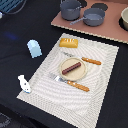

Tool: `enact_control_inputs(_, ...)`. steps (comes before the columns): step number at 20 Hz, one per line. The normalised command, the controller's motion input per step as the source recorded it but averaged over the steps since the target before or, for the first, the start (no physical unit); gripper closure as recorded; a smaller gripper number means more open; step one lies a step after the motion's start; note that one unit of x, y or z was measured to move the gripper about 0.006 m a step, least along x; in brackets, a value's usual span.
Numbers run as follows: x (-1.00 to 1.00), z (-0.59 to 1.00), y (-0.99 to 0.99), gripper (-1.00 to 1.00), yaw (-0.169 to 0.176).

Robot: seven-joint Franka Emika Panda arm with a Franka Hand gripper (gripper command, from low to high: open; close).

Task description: Interact with the objects in diverse but meaningful ways.

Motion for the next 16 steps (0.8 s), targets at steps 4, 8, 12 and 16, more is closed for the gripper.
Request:
enact_control_inputs(4,0.41,-0.21,-0.13,-1.00,-0.048)
enact_control_inputs(8,0.59,-0.15,-0.13,-1.00,-0.040)
enact_control_inputs(12,0.60,-0.12,-0.15,-1.00,-0.035)
enact_control_inputs(16,0.56,-0.15,-0.14,-1.00,-0.034)
